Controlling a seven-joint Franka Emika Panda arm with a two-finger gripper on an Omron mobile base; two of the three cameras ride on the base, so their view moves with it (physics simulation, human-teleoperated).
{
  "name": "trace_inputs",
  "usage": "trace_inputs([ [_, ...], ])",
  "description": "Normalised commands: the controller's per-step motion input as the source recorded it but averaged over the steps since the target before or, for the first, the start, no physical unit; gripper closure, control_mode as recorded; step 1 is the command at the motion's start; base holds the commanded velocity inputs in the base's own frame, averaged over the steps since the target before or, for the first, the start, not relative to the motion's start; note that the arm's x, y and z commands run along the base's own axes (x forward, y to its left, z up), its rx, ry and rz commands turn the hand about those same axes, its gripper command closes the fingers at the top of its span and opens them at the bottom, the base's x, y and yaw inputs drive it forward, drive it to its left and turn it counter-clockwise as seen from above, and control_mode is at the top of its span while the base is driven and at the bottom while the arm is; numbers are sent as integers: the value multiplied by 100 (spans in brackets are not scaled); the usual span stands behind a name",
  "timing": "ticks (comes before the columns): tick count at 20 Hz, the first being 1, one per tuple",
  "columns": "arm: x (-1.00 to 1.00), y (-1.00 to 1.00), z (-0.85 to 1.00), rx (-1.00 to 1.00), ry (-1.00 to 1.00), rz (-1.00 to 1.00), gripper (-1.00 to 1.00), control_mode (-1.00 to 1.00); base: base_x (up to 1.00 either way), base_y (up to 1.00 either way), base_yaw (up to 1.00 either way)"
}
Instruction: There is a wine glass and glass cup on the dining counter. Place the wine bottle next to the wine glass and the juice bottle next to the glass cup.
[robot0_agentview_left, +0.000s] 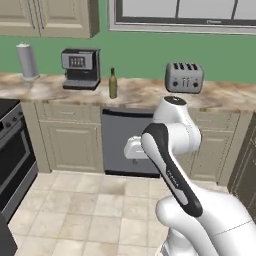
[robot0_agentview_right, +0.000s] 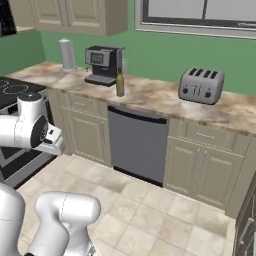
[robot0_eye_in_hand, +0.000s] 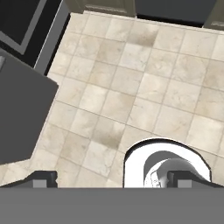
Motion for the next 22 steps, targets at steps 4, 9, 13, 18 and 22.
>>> trace_inputs([
  [4, 0, 0, 0, 0, 0, 0, -100, 100, 93, 26, -14],
  [9, 0, 0, 0, 0, 0, 0, -100, 100, 92, 27, -16],
  [13, 0, 0, 0, 0, 0, 0, -100, 100, 89, 33, -20],
  [18, 0, 0, 0, 0, 0, 0, -100, 100, 88, 33, -19],
  [22, 0, 0, 0, 0, 0, 0, -100, 100, 73, 38, -18],
])
